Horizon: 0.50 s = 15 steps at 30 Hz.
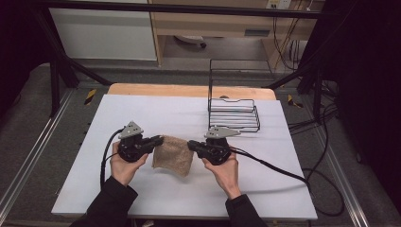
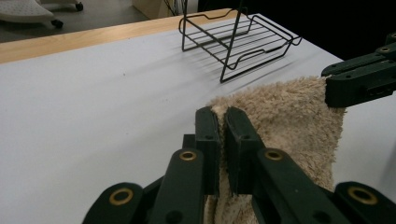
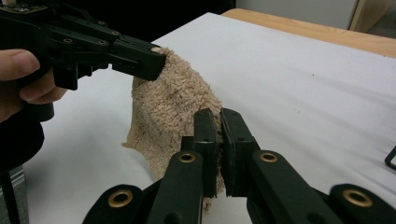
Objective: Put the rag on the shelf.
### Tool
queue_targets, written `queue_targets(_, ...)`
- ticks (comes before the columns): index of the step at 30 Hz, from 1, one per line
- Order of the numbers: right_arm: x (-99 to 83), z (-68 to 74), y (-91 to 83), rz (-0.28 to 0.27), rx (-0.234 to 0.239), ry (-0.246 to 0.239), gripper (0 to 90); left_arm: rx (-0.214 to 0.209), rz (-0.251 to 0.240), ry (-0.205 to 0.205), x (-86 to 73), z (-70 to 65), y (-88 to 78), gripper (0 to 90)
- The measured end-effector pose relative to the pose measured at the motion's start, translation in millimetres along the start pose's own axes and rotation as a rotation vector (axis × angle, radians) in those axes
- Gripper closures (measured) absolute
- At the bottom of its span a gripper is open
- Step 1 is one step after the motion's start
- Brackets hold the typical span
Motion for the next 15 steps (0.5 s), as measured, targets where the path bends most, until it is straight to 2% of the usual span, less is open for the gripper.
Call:
queue_targets(3, 0.9, 0.4, -1.0, 0.008, 0.006, 0.005, 86.3, 0.002, 0.003, 0.003, -0.3, -0.8, 0.0, 84.4)
queue_targets(7, 1.1, 1.3, -3.3, 0.013, 0.012, -0.011, 86.5, -0.004, 0.002, 0.000, -1.0, -2.2, 1.4, 84.4)
queue_targets(15, 12.4, -1.0, -14.2, -0.019, -0.009, -0.062, 86.5, -0.010, -0.059, 0.009, 9.1, -13.1, -6.6, 84.4)
Point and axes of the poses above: each handheld gripper's, and its own axes: y roughly forward along the jaws, x roughly out of its top, z roughly to its left, the point moved 9 cm from there along y, roughly forward along the jaws, and after that the axes turned 9 degrees about -y, right-handed, at the moved point
